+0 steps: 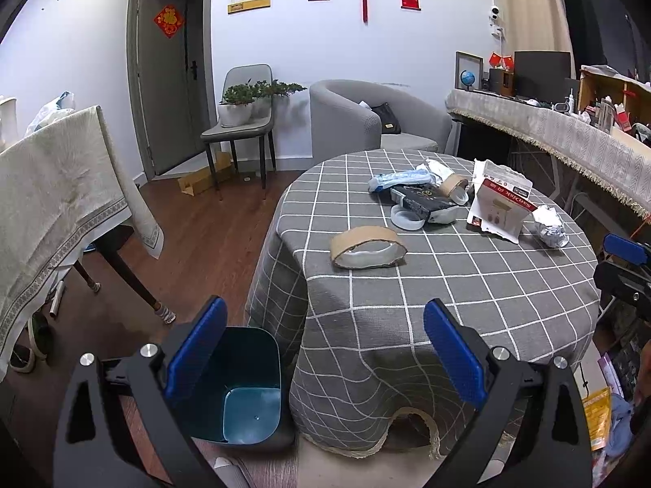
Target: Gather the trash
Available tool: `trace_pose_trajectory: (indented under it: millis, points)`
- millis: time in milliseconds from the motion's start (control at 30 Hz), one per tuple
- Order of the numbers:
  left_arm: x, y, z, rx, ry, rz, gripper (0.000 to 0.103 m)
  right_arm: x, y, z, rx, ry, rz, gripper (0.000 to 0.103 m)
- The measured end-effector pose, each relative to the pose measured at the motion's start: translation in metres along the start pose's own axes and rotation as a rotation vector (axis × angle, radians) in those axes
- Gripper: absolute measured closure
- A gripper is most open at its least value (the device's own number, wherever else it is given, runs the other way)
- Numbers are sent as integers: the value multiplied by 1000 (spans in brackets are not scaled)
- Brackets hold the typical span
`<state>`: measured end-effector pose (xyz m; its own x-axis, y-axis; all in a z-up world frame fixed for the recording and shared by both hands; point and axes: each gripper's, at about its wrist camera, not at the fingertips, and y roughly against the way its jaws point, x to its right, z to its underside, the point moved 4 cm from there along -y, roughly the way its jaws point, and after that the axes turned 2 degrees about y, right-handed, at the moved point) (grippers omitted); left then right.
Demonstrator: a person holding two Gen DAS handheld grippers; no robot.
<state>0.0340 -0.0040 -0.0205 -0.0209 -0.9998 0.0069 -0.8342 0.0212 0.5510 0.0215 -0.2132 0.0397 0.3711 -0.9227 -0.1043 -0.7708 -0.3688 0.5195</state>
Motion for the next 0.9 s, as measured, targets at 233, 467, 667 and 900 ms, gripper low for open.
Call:
trace_pose_trajectory:
  millis: [233, 467, 667, 900]
  points:
    - [1, -1, 1, -1, -3, 2, 4, 2, 1, 0, 3, -5, 2, 3]
    - [-1, -3, 1, -4, 1, 2, 4, 2, 1, 0, 3, -5, 3, 3]
    - [-3, -5, 1, -5, 1, 7, 4, 3, 1, 0, 2, -4, 2, 3]
    - [2, -2, 3, -4, 0, 7, 4, 3, 1, 0, 2, -4, 3, 3]
